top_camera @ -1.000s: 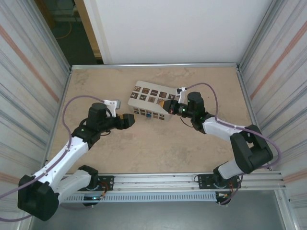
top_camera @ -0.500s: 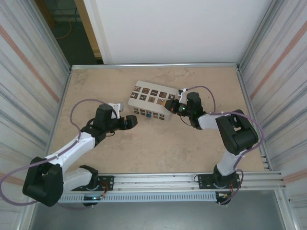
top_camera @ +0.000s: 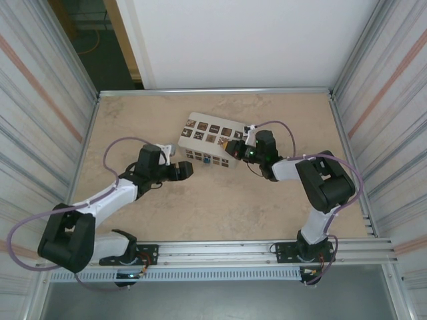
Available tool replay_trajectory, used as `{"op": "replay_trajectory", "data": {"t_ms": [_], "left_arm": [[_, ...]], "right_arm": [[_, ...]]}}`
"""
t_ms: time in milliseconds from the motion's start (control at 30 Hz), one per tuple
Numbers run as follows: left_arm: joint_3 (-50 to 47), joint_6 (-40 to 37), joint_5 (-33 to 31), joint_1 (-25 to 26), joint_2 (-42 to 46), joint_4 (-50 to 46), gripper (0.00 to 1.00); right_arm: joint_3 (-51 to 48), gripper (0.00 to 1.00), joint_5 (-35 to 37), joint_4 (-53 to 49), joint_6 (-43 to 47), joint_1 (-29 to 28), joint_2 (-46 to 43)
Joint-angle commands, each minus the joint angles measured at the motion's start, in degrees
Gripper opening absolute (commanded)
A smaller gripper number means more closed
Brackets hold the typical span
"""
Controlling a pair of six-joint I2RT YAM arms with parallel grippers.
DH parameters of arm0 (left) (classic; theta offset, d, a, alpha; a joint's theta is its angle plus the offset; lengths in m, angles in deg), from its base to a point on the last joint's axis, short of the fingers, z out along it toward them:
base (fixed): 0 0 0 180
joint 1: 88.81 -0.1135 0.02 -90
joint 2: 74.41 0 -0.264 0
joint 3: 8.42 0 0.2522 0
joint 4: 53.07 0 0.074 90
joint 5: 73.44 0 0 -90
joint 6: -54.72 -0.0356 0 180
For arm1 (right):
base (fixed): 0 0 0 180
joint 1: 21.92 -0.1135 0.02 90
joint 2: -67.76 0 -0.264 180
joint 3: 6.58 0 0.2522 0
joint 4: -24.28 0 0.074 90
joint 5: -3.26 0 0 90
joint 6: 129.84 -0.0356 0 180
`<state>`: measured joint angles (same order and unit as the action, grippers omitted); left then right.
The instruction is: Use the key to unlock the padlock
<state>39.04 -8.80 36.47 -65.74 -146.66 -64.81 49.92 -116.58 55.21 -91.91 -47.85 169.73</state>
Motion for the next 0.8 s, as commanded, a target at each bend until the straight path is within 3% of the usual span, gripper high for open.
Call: {"op": "replay_trajectory", "data": {"t_ms": [0, 267, 533, 767], "left_arm": [[2.58, -2.96, 1.6, -0.38, -2.22, 1.58, 0.8], [4.29, -3.59, 3.77, -1.02, -9.67, 6.34, 0.77], [7.86, 1.37, 12.07, -7.0, -19.67, 16.66, 0.58], [12.96, 0.83, 14.13, -7.51, -25.63, 17.41, 0.47]], "right_arm": [[-1.37, 0.0, 1.33, -0.55, -0.72, -2.5, 1.48], [-1.7, 0.0, 3.36, 2.87, -3.27, -5.18, 3.82], [0.03, 0.0, 3.36, 1.4, -2.68, -5.08, 2.42], [3.63, 0.0, 0.9, -0.97, -2.2, -4.67, 0.44]]}}
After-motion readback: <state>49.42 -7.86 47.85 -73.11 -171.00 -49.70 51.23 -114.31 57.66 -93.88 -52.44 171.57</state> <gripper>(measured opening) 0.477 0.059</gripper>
